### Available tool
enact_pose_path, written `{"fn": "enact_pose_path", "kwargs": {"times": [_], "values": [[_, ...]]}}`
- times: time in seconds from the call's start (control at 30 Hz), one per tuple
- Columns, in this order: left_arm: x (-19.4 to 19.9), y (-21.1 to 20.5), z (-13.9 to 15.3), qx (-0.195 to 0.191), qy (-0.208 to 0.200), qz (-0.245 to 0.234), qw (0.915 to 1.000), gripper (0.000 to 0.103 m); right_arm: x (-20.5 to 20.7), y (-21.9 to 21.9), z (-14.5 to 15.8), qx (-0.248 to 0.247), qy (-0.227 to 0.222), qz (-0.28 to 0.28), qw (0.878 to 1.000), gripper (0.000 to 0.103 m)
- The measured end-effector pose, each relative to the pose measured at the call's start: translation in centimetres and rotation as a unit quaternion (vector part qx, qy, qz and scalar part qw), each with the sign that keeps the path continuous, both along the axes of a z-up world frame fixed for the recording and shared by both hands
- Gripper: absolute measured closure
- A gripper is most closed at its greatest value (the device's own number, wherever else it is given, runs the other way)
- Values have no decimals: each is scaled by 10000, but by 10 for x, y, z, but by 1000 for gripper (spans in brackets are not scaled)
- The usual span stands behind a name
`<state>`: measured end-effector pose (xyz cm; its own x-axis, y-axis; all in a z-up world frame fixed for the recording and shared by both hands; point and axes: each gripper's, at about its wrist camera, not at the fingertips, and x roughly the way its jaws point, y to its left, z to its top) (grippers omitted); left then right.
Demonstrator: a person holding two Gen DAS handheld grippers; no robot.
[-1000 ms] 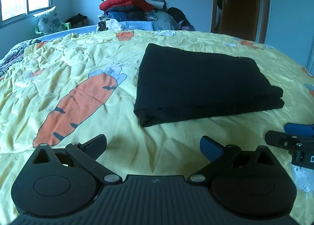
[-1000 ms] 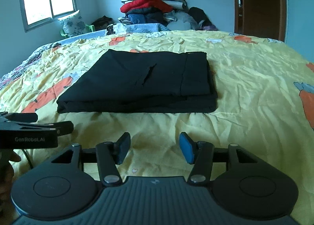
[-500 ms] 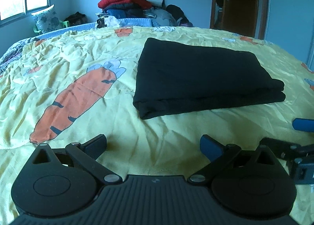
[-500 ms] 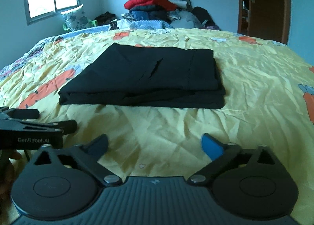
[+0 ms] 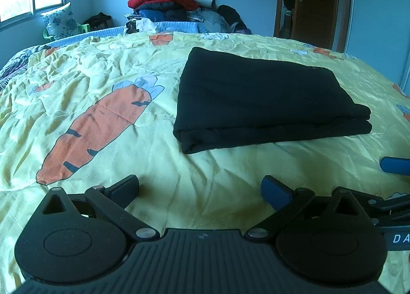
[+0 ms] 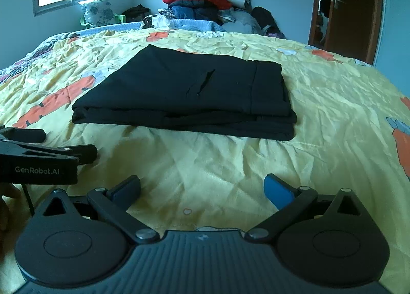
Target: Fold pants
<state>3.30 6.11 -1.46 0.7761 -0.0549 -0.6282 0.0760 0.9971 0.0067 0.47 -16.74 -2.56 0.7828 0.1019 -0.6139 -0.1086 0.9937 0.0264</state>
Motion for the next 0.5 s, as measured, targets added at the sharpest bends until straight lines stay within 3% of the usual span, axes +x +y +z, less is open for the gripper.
{"fn": "enact_pose_path", "kwargs": {"times": [0.5], "values": [[0, 0, 0, -31, 10, -10, 10000, 0, -2, 4, 0, -15, -1, -12, 10000, 0]]}}
